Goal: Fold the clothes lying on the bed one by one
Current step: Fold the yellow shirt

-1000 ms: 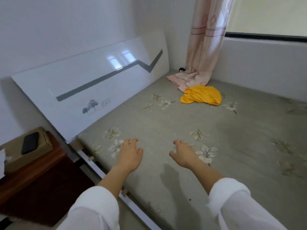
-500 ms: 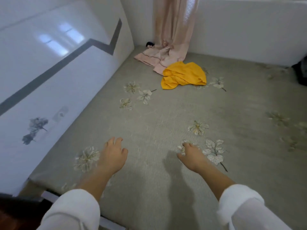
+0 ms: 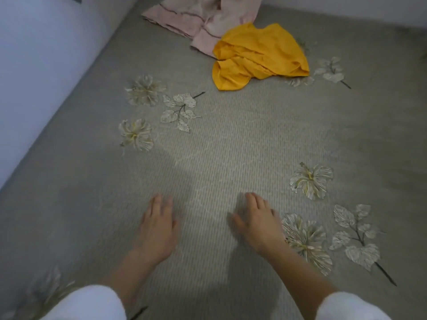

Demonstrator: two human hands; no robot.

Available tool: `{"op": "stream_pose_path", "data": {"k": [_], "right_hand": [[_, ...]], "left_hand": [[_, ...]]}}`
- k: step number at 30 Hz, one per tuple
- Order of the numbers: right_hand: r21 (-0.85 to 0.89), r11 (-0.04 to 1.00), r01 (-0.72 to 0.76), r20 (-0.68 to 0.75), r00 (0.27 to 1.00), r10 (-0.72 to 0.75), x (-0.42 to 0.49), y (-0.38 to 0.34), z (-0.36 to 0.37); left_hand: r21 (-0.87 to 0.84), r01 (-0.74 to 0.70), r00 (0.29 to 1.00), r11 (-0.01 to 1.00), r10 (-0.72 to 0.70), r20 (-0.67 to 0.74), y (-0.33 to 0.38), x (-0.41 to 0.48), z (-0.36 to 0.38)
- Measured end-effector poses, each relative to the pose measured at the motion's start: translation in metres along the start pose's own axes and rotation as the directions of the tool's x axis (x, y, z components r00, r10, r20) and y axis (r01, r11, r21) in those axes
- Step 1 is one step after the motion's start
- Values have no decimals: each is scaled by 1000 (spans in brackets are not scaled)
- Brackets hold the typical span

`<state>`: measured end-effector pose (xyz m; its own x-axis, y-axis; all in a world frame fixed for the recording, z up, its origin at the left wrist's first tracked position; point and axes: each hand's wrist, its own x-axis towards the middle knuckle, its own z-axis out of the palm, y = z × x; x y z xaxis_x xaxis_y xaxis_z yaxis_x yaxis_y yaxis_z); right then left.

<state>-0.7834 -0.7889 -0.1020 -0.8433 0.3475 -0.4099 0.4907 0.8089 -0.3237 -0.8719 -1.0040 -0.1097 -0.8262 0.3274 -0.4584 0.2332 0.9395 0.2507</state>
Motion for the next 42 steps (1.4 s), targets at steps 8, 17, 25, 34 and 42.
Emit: {"op": "stream_pose_path", "data": {"k": [8,17,25,34,42], "right_hand": [[-18,997,69,-166,984,-71,123,5,12],[3,995,99,-284,954,-94,259,-25,-12],[236,960,-152,-453,857,247,392,-59,-69],[504,859,89,-440,882,167,351,-44,-52],[267,941,207,-396,914,-89,157,-26,-20]], "left_hand": [[-7,-117,965,993,112,-238,15,187,-13],[-34,-107,889,994,80,-450,18,290,-44],[-82,-120,882,989,68,-466,19,292,-45],[-170,-161,891,972,69,-449,18,290,-48],[-127,-403,901,906,369,-227,-8,242,-39]]}}
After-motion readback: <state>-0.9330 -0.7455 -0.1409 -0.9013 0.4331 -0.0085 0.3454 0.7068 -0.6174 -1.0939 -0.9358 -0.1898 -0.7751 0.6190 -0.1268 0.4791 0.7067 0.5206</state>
